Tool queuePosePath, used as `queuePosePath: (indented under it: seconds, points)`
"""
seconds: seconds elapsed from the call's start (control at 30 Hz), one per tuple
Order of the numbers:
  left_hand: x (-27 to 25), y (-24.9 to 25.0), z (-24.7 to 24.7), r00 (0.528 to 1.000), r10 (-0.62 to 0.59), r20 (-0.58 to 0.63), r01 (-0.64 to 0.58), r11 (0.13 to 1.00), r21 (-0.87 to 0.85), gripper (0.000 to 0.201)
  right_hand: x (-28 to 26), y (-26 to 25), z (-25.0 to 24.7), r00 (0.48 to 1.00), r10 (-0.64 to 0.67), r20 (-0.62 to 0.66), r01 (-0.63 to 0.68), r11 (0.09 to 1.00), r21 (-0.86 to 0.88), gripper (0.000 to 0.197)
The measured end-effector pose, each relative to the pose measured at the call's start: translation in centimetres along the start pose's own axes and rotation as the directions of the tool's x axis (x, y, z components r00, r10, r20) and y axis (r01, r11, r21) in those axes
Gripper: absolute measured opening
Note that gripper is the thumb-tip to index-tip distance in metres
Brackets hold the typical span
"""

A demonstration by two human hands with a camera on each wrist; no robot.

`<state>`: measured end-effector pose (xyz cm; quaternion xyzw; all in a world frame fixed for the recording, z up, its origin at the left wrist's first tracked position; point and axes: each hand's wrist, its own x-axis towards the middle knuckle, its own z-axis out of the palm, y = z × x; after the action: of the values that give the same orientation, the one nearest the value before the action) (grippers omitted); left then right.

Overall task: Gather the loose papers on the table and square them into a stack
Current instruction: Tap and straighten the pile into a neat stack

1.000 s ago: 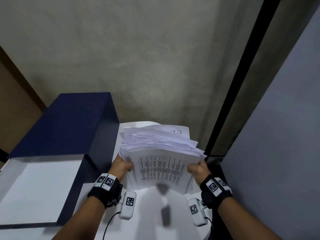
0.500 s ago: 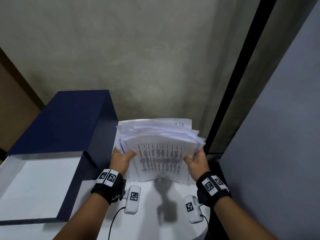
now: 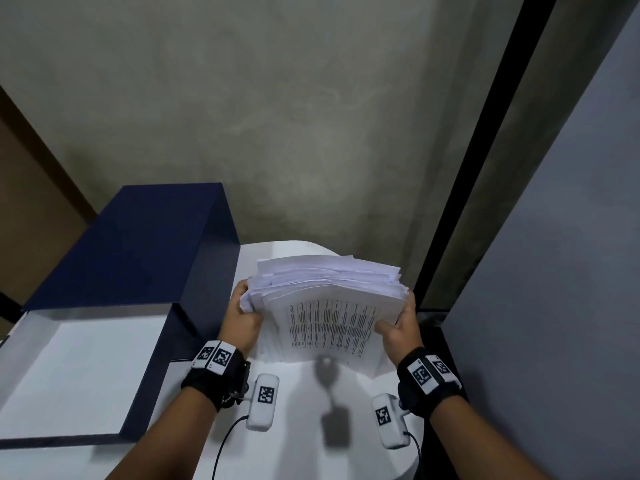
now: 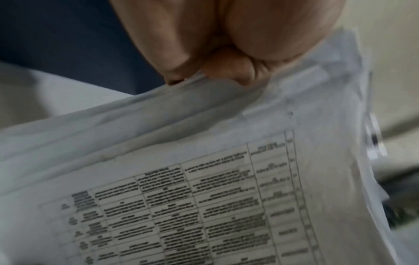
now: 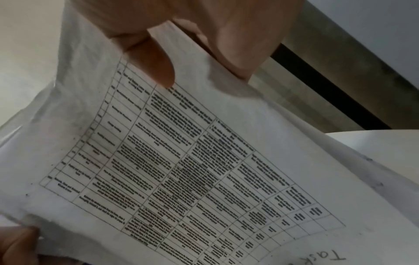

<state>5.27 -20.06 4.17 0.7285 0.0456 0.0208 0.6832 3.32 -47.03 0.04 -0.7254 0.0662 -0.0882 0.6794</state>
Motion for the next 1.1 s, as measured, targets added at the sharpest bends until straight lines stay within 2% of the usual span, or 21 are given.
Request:
queuePosePath:
  seconds: [0.07,0.2,0.27,0.33,0.43,0.47,0.5,0.57,0.63,0.7,0.73,0.8,0.83,0.87,1.0,1.1]
  points:
    - [-0.2,-0.1,-0.1,0.999,-0.008,-0.035,0.009,1.0,0.017,0.049,0.1,0.0,0.1,1.0,0.014,-0.02,-0.014,1.0,-0.019,0.06]
    - [0.1,-1.6,-0.5,0.992,-0.047,-0.116,0.044,0.999,-0.027,0.023,0.4,0.2,0.4,0.998,0.026,-0.051,-0.029,0.997,-0.067,0.047]
    - [0.2,-2.2,-0.5,0.992,-0.048,-0.114,0.045,0.999,-0.029,0.021,0.4,0.6,0.6,0.999,0.039,-0.031,-0.041,0.996,-0.078,0.046]
    - [0.3,-2.4,-0.1,0.992,-0.064,-0.111,0.067,0.997,0.027,0.031,0.4,0.6,0.9,0.999,0.04,-0.024,-0.041,0.996,-0.076,0.046]
    - [0.0,-2.3,0.3,0.979,-0.125,-0.158,0.147,0.98,0.135,0.079,0.6,0.3,1.2,0.999,0.03,-0.04,-0.032,0.998,-0.058,0.042]
    - [0.0,-2.2,0.3,0.978,-0.125,-0.167,0.148,0.979,0.137,0.089,0.5,0.2,1.2,0.998,0.038,-0.044,-0.04,0.998,-0.053,0.042]
    - [-0.3,-1.6,0.4,0.981,-0.107,-0.159,0.124,0.987,0.104,0.095,0.4,0.2,1.1,0.998,0.046,-0.043,-0.048,0.998,-0.046,0.043]
    - [-0.4,-1.1,0.6,0.994,-0.08,-0.071,0.077,0.996,-0.046,0.101,0.1,0.3,1.1,0.998,0.064,-0.028,-0.065,0.997,-0.044,0.047]
    - [-0.2,-1.4,0.6,0.998,-0.037,0.043,0.044,0.984,-0.174,0.094,-0.1,0.5,1.1,0.997,0.07,-0.018,-0.071,0.996,-0.053,0.047]
    - [-0.3,-1.9,0.8,0.988,0.001,0.151,0.023,0.988,-0.154,0.091,0.0,0.5,1.2,0.998,0.064,-0.014,-0.065,0.996,-0.065,0.042]
    - [-0.6,-1.5,1.0,0.982,0.006,0.188,0.017,0.993,-0.119,0.082,0.1,0.3,1.2,0.998,0.066,-0.015,-0.067,0.996,-0.062,0.038]
    - [-0.7,-0.5,1.2,0.991,0.017,0.132,-0.001,0.993,-0.116,0.042,0.5,0.1,1.1,0.997,0.074,-0.024,-0.075,0.997,-0.036,0.037]
    - [-0.9,0.6,1.2,0.996,0.022,0.09,-0.014,0.996,-0.094,0.032,0.6,0.1,0.9,0.997,0.075,-0.028,-0.076,0.997,-0.029,0.038]
    - [-0.9,1.0,0.9,0.998,0.03,0.047,-0.028,0.998,-0.057,0.033,0.6,0.1,0.6,0.997,0.079,-0.027,-0.08,0.996,-0.035,0.037]
    - [-0.5,0.9,-0.1,1.0,0.024,0.0,-0.024,0.997,0.067,0.031,0.8,0.3,-0.1,0.996,0.088,-0.02,-0.089,0.994,-0.062,0.043]
    - [-0.5,0.6,-0.2,0.996,0.08,0.046,-0.085,0.99,0.114,0.05,0.8,0.3,0.2,0.997,0.08,-0.018,-0.08,0.996,-0.048,0.045]
